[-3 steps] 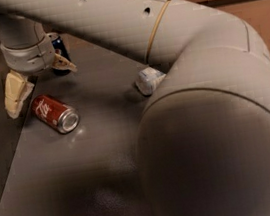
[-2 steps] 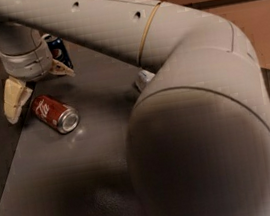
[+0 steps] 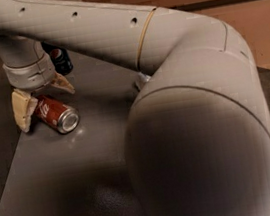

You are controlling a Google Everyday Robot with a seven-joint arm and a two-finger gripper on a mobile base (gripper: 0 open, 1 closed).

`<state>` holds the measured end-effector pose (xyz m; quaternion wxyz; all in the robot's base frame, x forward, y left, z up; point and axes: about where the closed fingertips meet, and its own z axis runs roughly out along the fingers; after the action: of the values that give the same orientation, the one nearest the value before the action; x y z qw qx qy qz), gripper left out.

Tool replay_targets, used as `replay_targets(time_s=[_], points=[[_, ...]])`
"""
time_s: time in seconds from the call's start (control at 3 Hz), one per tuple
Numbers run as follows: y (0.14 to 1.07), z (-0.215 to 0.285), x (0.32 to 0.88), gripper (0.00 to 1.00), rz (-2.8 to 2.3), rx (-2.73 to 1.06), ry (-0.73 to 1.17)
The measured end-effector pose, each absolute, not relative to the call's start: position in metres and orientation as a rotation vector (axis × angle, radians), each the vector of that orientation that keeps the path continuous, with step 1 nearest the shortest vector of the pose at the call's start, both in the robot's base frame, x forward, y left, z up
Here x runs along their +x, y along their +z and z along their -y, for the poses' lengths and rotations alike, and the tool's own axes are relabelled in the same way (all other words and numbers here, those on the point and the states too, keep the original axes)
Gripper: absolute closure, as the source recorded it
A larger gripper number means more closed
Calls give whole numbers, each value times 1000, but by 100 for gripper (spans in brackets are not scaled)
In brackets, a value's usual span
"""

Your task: Place coke can upright

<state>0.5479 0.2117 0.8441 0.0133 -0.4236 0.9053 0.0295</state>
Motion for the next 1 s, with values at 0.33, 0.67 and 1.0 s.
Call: replay_targets(time_s=[0.33, 0.67, 1.0], points=[[840, -212, 545, 41, -2828, -1330, 92], [842, -215, 545, 65, -2818, -1346, 92], [857, -215, 544, 88, -2735, -1409, 128]])
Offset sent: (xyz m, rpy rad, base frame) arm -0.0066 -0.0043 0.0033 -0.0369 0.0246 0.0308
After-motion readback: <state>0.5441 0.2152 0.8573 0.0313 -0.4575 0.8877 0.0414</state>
